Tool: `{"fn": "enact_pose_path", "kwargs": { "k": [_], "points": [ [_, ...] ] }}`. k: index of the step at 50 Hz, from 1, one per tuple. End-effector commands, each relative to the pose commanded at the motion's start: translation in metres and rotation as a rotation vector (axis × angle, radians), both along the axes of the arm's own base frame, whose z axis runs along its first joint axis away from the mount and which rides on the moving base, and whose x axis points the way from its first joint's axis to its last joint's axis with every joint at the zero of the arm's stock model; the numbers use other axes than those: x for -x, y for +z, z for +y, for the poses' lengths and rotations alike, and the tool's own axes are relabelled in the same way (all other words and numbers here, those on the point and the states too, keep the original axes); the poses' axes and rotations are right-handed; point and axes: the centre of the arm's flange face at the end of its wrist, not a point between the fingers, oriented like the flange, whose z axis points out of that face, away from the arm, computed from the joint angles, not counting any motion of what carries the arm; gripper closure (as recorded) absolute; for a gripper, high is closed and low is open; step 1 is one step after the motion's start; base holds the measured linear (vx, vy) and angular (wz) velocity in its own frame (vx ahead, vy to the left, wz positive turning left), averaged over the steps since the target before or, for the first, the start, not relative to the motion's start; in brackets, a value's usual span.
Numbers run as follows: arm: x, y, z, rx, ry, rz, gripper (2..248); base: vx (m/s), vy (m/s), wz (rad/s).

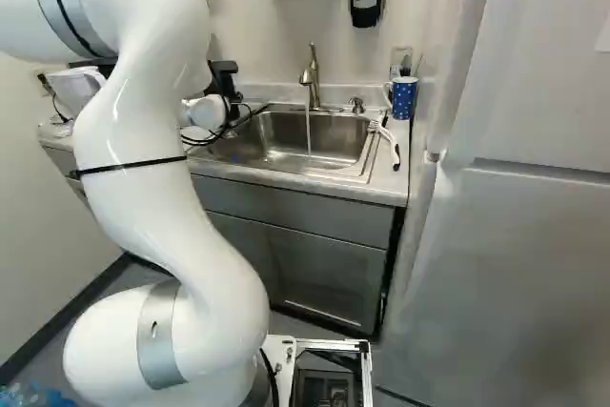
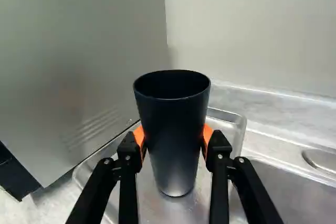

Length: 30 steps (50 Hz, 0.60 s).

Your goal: Rinse the cup and place it in the tray

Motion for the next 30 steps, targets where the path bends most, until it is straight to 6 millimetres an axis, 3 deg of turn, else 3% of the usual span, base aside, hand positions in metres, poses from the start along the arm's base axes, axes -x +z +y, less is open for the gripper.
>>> {"fn": "enact_pose_path", "kwargs": {
  "k": [30],
  "points": [
    [0.0002, -0.0015, 0.0, 0.005, 0.0, 0.016, 127, 0.0, 0.0, 0.0]
  ]
}}
